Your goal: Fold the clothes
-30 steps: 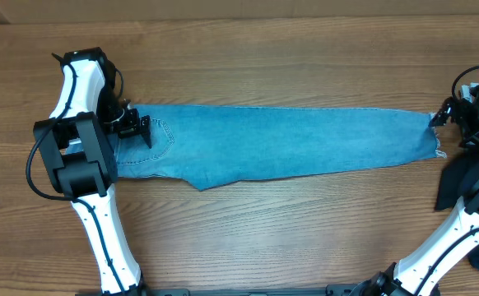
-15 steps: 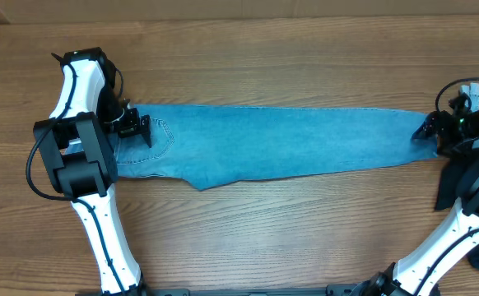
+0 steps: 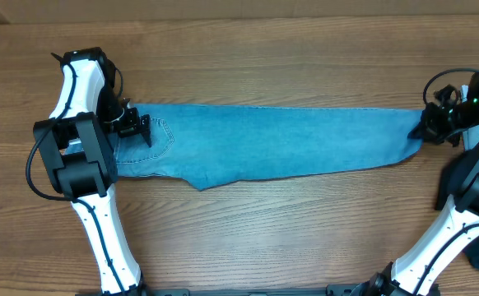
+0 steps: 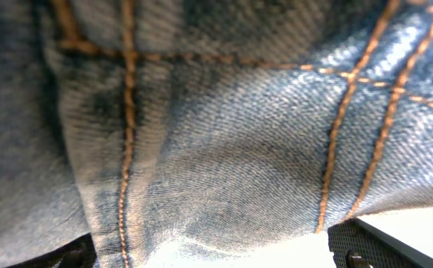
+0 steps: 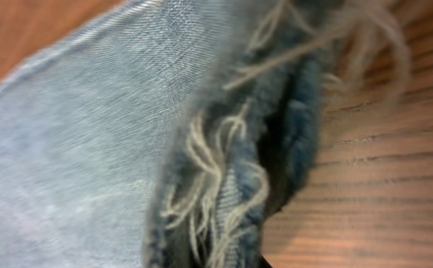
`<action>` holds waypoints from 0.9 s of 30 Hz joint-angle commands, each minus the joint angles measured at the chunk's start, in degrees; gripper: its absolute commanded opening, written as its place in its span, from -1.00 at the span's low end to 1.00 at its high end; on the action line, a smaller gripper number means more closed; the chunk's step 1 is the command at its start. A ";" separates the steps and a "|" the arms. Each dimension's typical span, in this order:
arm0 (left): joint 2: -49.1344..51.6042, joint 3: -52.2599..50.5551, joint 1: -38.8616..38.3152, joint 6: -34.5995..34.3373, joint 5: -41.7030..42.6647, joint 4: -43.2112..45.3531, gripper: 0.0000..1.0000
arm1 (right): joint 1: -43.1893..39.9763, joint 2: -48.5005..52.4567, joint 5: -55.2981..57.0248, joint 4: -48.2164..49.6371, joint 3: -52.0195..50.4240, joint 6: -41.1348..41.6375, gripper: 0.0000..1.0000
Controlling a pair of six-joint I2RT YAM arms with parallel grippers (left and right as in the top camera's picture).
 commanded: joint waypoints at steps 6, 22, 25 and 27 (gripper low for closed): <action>0.37 0.39 0.17 4.85 10.88 5.57 1.00 | 11.15 -12.26 1.27 -6.71 4.92 2.08 -0.92; -22.03 0.44 0.04 7.61 15.52 8.44 1.00 | 46.47 -13.64 9.20 -5.22 4.90 15.19 -0.92; -22.03 0.42 -0.24 7.80 15.52 8.44 1.00 | 51.47 -13.62 9.22 0.13 4.87 20.72 -0.92; -22.03 0.42 -0.22 7.82 15.50 8.31 1.00 | 53.33 -13.57 9.20 2.86 4.87 22.60 -0.92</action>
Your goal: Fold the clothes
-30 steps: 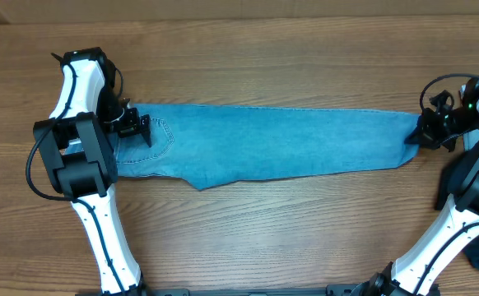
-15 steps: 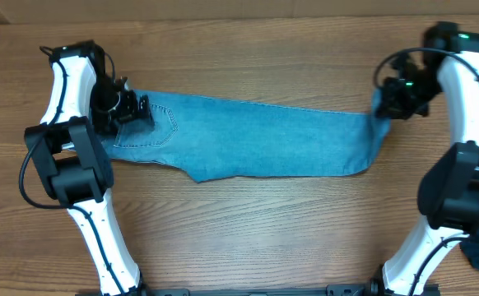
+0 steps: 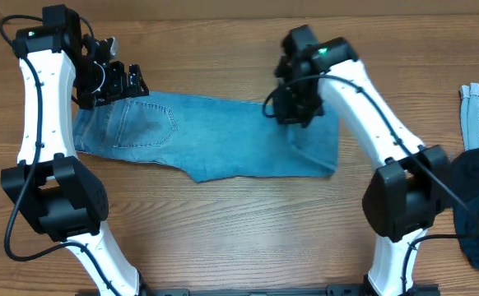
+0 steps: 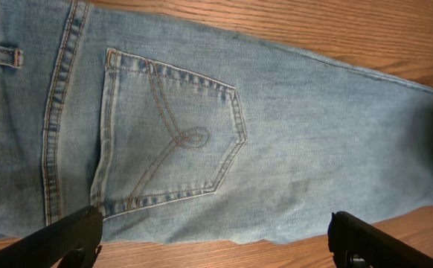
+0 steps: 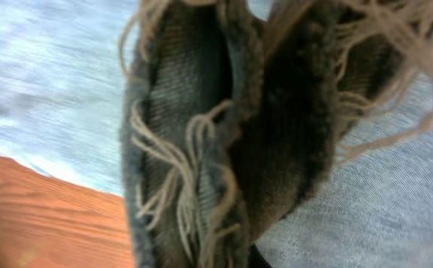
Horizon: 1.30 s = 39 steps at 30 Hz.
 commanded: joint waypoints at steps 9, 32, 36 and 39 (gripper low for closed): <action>0.24 0.24 -0.50 1.36 1.07 -0.57 1.00 | 6.88 -2.29 -0.33 6.45 0.76 7.34 -0.92; 0.28 0.22 -0.37 0.04 -4.35 -1.77 1.00 | -0.50 -2.19 4.42 6.97 -7.89 1.40 -0.29; 0.28 0.22 -0.37 0.04 -4.33 -1.75 1.00 | -0.59 -2.19 1.49 9.25 -9.75 2.34 -0.29; 0.31 0.00 -0.37 0.04 -4.35 -1.49 1.00 | 0.48 -2.16 -9.05 9.38 -9.81 -0.57 0.01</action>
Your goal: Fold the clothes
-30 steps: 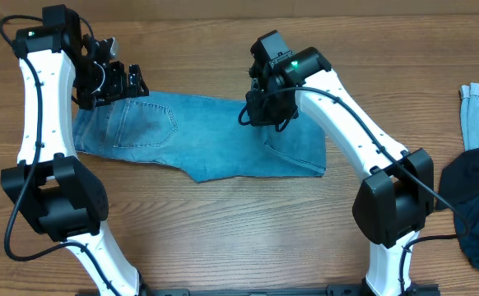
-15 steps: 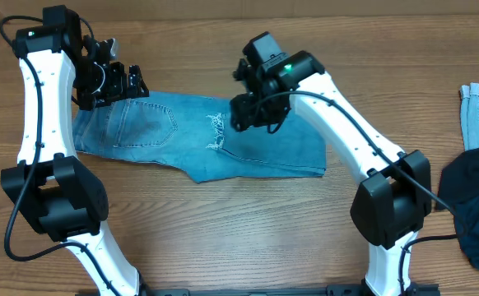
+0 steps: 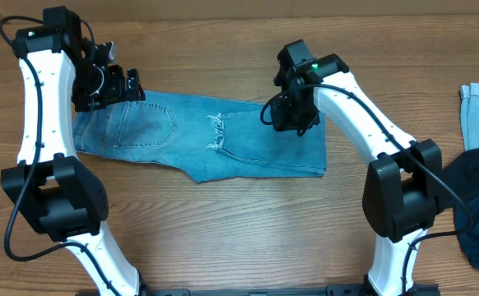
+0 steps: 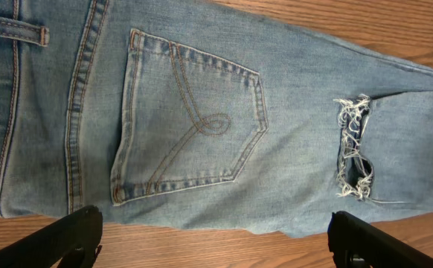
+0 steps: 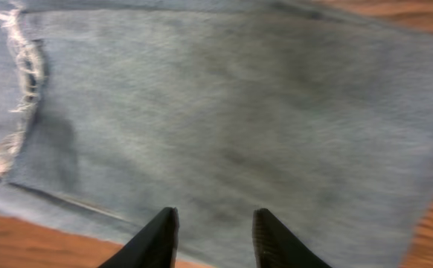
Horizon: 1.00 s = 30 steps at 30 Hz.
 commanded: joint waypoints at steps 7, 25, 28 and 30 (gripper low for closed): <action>0.74 0.00 -0.39 0.11 -0.57 0.61 1.00 | 8.96 -1.07 -5.57 0.68 -0.94 -4.76 0.60; 0.74 0.00 -0.39 0.11 -0.52 0.61 1.00 | 18.53 6.32 8.79 11.02 -0.98 -14.84 0.44; 0.74 0.00 -0.39 0.11 -0.52 0.61 1.00 | 18.53 6.75 8.76 12.11 -0.98 -12.33 0.13; 0.74 0.00 -0.39 0.11 -0.52 0.59 1.00 | 18.53 8.17 8.09 12.22 -0.98 -12.24 0.14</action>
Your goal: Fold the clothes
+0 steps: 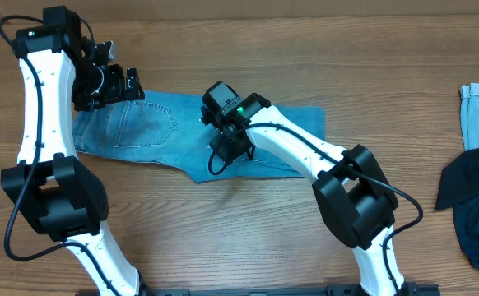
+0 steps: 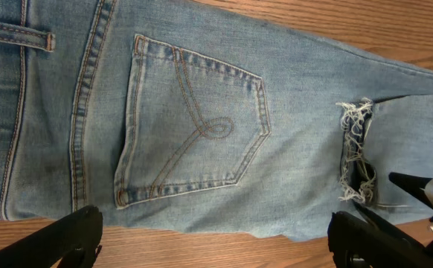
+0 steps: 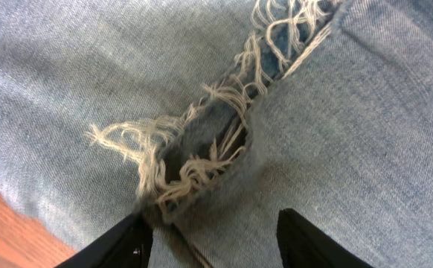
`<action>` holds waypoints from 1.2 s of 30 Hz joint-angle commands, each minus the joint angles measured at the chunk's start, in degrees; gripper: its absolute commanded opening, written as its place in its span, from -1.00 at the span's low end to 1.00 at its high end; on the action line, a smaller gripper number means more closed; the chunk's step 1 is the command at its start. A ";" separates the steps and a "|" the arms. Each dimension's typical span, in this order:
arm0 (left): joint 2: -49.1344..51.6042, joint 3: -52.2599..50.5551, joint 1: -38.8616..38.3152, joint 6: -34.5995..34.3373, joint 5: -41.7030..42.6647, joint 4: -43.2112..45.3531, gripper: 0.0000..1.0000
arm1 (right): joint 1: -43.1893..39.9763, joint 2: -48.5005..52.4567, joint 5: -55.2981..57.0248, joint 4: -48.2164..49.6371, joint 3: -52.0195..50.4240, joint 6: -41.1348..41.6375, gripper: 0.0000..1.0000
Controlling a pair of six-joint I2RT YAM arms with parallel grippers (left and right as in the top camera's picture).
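A pair of light blue jeans (image 1: 145,127) lies on the table, its legs folded back over the seat. The frayed hem (image 3: 201,141) rests near the back pocket (image 2: 194,141); the left wrist view also shows that hem (image 2: 354,152). My right gripper (image 1: 227,150) is open and low over the hem, its fingers (image 3: 127,242) either side of the denim just below the fray. My left gripper (image 1: 126,85) hangs open above the waist end, nothing between its fingertips (image 2: 75,238).
A folded light denim piece and a dark blue garment (image 1: 474,210) lie at the table's right edge. The wooden table (image 1: 223,238) shows in front of the jeans.
My right gripper has moved left from above the folded half to low over the frayed hem, still open. The left arm and the jeans lie as before.
The jeans lay stretched full length, my left gripper at the waist and my right shut on the hem at the far right. Then the hem was at mid-table in my right gripper, the left open above. Then the hem lay released by the pocket; my right now hovers there.
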 commanded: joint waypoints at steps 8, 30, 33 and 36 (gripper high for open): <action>0.72 0.00 -0.39 0.11 -0.11 -0.15 1.00 | -0.07 3.32 -1.51 -1.90 2.49 3.06 -0.86; 0.72 0.00 -0.39 0.11 0.17 -0.20 1.00 | 5.75 1.81 -3.32 3.65 14.75 9.31 -0.71; 0.72 0.00 -0.39 0.09 0.20 -0.22 1.00 | 5.09 2.10 -2.82 4.76 14.75 10.40 -0.69; 0.72 0.00 -0.39 0.11 0.17 -0.22 1.00 | 4.74 3.02 -2.91 4.48 14.75 10.54 -0.68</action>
